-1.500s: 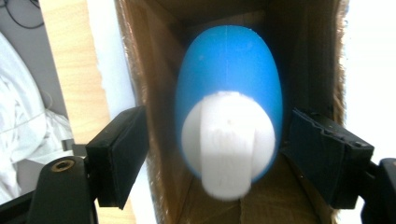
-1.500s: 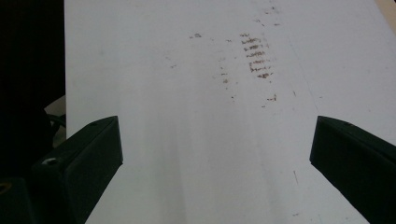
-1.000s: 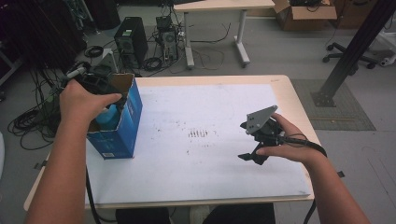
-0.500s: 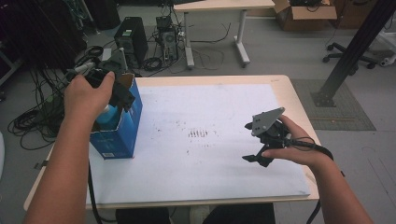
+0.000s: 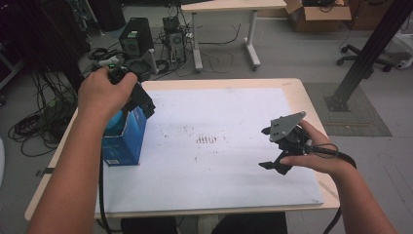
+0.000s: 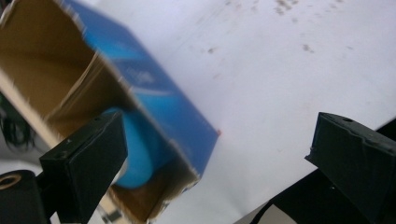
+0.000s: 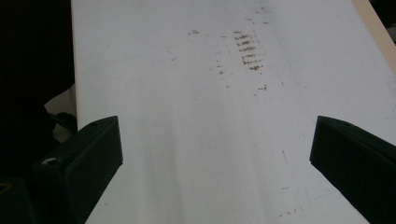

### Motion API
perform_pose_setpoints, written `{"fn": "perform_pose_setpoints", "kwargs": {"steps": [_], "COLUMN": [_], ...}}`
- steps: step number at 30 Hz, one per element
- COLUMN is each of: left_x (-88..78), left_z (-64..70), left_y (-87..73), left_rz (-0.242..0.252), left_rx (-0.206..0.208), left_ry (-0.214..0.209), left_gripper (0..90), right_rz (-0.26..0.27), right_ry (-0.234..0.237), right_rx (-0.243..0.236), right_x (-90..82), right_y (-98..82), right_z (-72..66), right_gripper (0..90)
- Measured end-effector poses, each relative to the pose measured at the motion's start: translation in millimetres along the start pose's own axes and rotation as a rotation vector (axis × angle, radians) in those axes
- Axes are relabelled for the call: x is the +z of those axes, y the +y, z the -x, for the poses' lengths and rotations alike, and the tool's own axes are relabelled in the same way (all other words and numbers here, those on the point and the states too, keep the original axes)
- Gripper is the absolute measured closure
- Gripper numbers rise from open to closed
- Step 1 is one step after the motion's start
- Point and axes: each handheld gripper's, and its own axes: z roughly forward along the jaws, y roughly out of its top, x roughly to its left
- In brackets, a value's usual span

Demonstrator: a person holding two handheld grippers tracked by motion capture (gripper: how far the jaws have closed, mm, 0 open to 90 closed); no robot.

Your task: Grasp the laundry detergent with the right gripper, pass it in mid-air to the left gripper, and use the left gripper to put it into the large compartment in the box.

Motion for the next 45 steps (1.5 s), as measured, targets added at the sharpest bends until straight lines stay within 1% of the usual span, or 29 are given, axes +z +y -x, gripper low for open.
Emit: {"fn": "perform_pose_setpoints", "kwargs": {"steps": [1, 3, 5, 8, 12, 13, 14, 16, 17, 18, 19, 21, 22, 24, 27, 31, 35, 45], "left_x": [-0.7, -1.8, -2.9, -3.6, -2.6, -1.5, -1.0, 2.1, 3.1, 4.8, 5.8, 9.2, 10.6, 12.4, 13.3, 15.2, 17.1, 23.2], "left_z": [2.5, 9.4, 15.5, 24.7, 35.8, 39.4, 40.3, 44.9, 46.5, 48.0, 48.9, 50.5, 50.6, 50.1, 47.9, 44.9, 42.6, 41.2], "left_y": [1.8, 6.1, 10.0, 14.8, 19.0, 20.2, 20.5, 20.5, 20.2, 19.6, 19.2, 18.0, 17.8, 17.6, 17.6, 17.5, 17.1, 21.4], "left_rz": [0.001, 0.005, 0.004, -0.004, -0.006, -0.012, -0.015, -0.019, -0.019, -0.027, -0.036, -0.050, -0.066, -0.077, -0.079, -0.090, -0.090, -0.097], "left_rx": [0.023, 0.090, 0.165, 0.249, 0.336, 0.367, 0.381, 0.423, 0.434, 0.457, 0.466, 0.497, 0.506, 0.524, 0.536, 0.532, 0.536, 0.551], "left_ry": [-0.001, -0.004, -0.015, -0.034, -0.069, -0.077, -0.075, -0.083, -0.088, -0.093, -0.099, -0.107, -0.108, -0.093, -0.106, -0.094, -0.100, -0.113], "left_gripper": [4.6, 4.6, 4.6, 4.6, 4.5, 4.5, 4.6, 4.6, 4.6, 4.6, 4.6, 4.6, 4.6, 4.7, 4.7, 4.7, 4.6, 4.7], "right_rz": [-0.002, -0.005, -0.010, -0.016, -0.026, -0.031, -0.037, -0.045, -0.055, -0.065, -0.083, -0.098, -0.107, -0.125, -0.144, -0.162, -0.162, -0.187], "right_ry": [0.000, 0.000, 0.004, 0.012, 0.023, 0.024, 0.027, 0.033, 0.035, 0.036, 0.036, 0.042, 0.044, 0.046, 0.052, 0.051, 0.051, 0.061], "right_rx": [-0.003, -0.002, -0.006, -0.015, -0.028, -0.031, -0.033, -0.041, -0.040, -0.044, -0.053, -0.057, -0.059, -0.062, -0.068, -0.075, -0.078, -0.073], "right_x": [-0.5, -1.1, -1.5, -1.5, -0.3, 0.2, 1.2, 2.4, 3.3, 4.0, 5.1, 6.0, 6.2, 6.4, 7.1, 7.7, 8.7, 14.9], "right_y": [0.4, 1.2, 2.6, 5.9, 11.3, 12.8, 14.8, 17.1, 18.4, 19.5, 21.2, 23.8, 25.5, 29.4, 34.1, 41.6, 47.2, 46.8], "right_z": [0.5, 1.3, 1.9, 3.0, 4.4, 5.0, 6.0, 6.9, 6.8, 6.9, 6.9, 7.1, 7.2, 8.2, 9.6, 11.9, 13.1, 18.6], "right_gripper": [2.3, 2.3, 2.3, 2.3, 2.3, 2.3, 2.3, 2.3, 2.3, 2.3, 2.4, 2.5, 2.5, 2.5, 2.5, 2.6, 2.6, 2.7]}}
